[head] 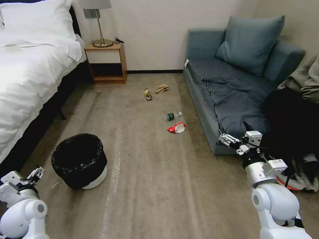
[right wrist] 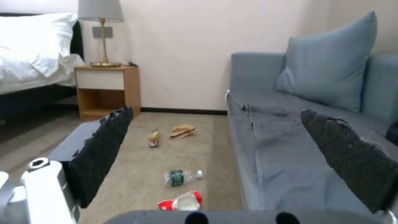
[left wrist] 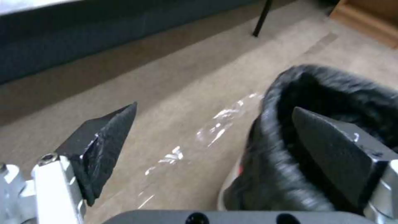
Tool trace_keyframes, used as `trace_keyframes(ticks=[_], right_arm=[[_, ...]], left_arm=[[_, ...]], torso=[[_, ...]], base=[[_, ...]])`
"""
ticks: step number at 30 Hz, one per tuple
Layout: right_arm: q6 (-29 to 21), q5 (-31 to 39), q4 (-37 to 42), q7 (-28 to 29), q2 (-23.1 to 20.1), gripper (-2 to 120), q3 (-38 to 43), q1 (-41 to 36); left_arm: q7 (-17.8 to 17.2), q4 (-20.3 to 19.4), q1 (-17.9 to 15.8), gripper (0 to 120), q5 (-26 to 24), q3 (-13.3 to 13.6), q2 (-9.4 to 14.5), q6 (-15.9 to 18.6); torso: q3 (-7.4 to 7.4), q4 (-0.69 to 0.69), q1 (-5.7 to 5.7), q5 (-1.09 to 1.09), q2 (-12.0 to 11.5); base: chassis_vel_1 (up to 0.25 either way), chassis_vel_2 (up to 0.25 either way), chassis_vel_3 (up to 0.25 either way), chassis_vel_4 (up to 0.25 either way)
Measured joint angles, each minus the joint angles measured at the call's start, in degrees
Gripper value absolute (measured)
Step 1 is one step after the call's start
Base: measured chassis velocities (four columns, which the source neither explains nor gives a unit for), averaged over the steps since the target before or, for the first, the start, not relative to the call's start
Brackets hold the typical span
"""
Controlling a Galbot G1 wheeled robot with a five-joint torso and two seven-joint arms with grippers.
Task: Pick up the trash bin, then pick up the garbage on the floor and place it into the trash bin.
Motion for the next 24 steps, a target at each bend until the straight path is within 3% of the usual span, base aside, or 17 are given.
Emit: trace_keyframes(ticks=[2,8,14,24], right_arm=[[0.1,-0.3,0.1,-0.2,0.1,100,0.0,-0.2],[0.4,-0.5,0.3,-0.3,0.4,100,-0.1,-0.4],[1.6,-0.8,0.5,-1.0,0.5,100,-0.1,-1.1],[3.3,-2.0,0.7,-2.2,1.7,100,-1.2,-1.8]], left_arm=[[0.0,0.0,-0.7,100,-0.5,0.7,0.2,-0.2],[0.0,-0.1,-1.1,100,-0.6,1.0,0.3,-0.2],[-0.1,3.2,-3.3,100,-1.2,2.7,1.2,-1.2],[-1.2,8.8,-7.4,100,-2.2,5.6,0.6,-1.1]], torso=[[0.00,0.01,0.00,-0.10,0.0],[0.00,0.02,0.00,-0.07,0.0],[0.00,0.02,0.00,-0.07,0.0],[0.00,0.02,0.00,-0.07,0.0]], base=[[0.000,0.000,0.000,0.000],[0.000,0.000,0.000,0.000],[0.000,0.000,0.000,0.000],[0.000,0.000,0.000,0.000]])
